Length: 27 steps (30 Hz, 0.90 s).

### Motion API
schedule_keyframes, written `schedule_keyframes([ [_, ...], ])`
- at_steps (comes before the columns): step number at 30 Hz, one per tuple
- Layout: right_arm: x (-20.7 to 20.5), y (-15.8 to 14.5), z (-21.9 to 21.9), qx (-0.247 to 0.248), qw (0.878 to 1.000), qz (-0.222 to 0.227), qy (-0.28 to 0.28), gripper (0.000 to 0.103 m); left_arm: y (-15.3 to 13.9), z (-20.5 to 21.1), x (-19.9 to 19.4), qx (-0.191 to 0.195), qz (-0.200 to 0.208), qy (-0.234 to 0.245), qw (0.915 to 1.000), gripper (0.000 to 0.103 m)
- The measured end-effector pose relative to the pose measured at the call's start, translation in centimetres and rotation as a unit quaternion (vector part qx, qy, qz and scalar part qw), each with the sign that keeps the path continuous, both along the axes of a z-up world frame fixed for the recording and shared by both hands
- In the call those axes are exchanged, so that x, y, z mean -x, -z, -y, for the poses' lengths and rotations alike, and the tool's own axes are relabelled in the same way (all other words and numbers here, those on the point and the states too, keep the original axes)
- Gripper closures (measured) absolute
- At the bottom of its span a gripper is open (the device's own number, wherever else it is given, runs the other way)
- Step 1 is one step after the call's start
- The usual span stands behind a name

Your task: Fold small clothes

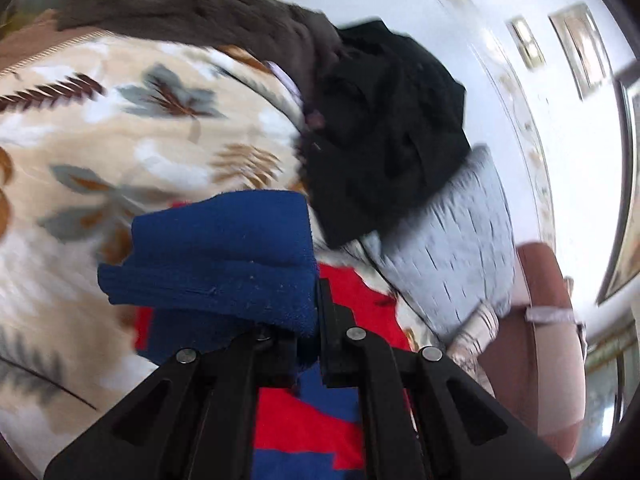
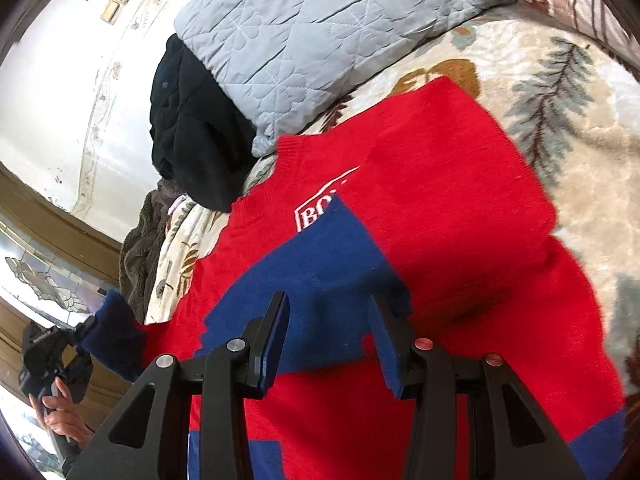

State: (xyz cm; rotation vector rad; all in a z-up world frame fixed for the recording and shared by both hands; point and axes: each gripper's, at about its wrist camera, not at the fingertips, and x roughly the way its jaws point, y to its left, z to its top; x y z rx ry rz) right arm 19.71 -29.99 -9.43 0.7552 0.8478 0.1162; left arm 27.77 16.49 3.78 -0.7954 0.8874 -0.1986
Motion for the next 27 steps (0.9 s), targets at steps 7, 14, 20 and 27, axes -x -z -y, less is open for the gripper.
schedule_keyframes([
  [7,0.7,-0.3,1.9,0.005,1.000,-0.009,0.008,0.059,0.6,7.9,-1.3,0.007,-0.018,0.057,0.9982,0.098],
  [14,1.4,-0.1,4.0,-0.010,1.000,-0.015,0.017,0.059,3.1,16.5,-2.2,-0.002,-0.043,0.119,0.9919,0.098],
  [20,1.6,0.2,4.5,-0.018,1.000,-0.020,0.014,0.059,6.8,22.1,-2.1,-0.017,-0.074,0.164,0.9835,0.098],
  [27,1.4,0.2,4.3,-0.011,1.000,-0.023,0.012,0.059,9.5,23.6,-1.3,-0.023,-0.116,0.197,0.9732,0.063],
])
